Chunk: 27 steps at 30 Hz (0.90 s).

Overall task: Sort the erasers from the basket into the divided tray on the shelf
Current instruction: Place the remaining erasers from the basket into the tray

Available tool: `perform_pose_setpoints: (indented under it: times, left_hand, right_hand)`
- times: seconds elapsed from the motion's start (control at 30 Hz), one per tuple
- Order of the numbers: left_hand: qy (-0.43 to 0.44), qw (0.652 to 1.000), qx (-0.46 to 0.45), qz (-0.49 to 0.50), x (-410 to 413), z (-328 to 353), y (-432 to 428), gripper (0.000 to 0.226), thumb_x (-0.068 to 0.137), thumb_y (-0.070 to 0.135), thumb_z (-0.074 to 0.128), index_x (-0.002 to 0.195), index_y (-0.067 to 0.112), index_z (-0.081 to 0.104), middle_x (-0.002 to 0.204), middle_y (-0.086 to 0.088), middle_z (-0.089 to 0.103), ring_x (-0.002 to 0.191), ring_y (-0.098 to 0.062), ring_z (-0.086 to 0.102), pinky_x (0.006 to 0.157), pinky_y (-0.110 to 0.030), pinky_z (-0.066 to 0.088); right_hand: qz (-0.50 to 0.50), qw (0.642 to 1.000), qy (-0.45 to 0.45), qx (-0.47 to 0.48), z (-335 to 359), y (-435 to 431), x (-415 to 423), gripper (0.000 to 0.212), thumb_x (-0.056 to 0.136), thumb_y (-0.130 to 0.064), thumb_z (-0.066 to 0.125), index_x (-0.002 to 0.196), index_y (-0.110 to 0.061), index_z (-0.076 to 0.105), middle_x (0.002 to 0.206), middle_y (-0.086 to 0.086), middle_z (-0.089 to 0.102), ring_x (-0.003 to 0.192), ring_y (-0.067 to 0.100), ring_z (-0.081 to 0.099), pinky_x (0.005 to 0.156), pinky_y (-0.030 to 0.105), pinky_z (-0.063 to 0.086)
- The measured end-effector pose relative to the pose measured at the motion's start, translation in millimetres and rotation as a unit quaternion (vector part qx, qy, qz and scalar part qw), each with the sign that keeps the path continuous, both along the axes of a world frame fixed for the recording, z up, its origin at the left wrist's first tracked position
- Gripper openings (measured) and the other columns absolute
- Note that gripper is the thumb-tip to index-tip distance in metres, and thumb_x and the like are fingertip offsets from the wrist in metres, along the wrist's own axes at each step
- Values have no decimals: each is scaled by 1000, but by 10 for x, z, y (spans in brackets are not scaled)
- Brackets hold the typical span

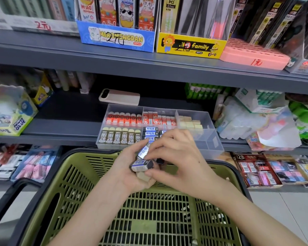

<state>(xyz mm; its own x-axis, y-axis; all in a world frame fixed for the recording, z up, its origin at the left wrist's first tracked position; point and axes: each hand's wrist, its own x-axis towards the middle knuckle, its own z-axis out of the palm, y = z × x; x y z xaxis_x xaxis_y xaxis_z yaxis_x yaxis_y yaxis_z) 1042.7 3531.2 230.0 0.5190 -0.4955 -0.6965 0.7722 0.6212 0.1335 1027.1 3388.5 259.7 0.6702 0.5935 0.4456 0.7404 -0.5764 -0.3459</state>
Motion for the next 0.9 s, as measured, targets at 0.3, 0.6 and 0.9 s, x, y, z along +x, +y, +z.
perform_pose_setpoints:
  times: [0.3,0.6,0.9]
  left_hand:
    - [-34,998,45,12,-113,-124,266,29,71,26,68,80,0,76,76,-16,66,62,-29,66,35,-19,46]
    - [-57,996,66,33,-52,-100,428,30,71,30,68,79,2,77,75,-14,67,62,-29,66,34,-19,44]
    - [-57,996,59,28,-16,-135,468,31,73,30,67,83,2,77,76,-15,66,62,-29,66,34,-20,45]
  right_hand:
    - [-263,932,154,196,-276,-423,314,12,80,-30,70,90,-26,65,81,-18,65,83,-5,58,74,3,37]
    - [-300,949,93,16,-596,-363,823,23,81,-27,68,104,-22,71,97,-6,64,99,8,47,91,29,33]
    - [-307,945,12,-116,-626,-337,959,16,76,-36,72,90,-29,71,93,-4,60,93,21,48,74,29,19]
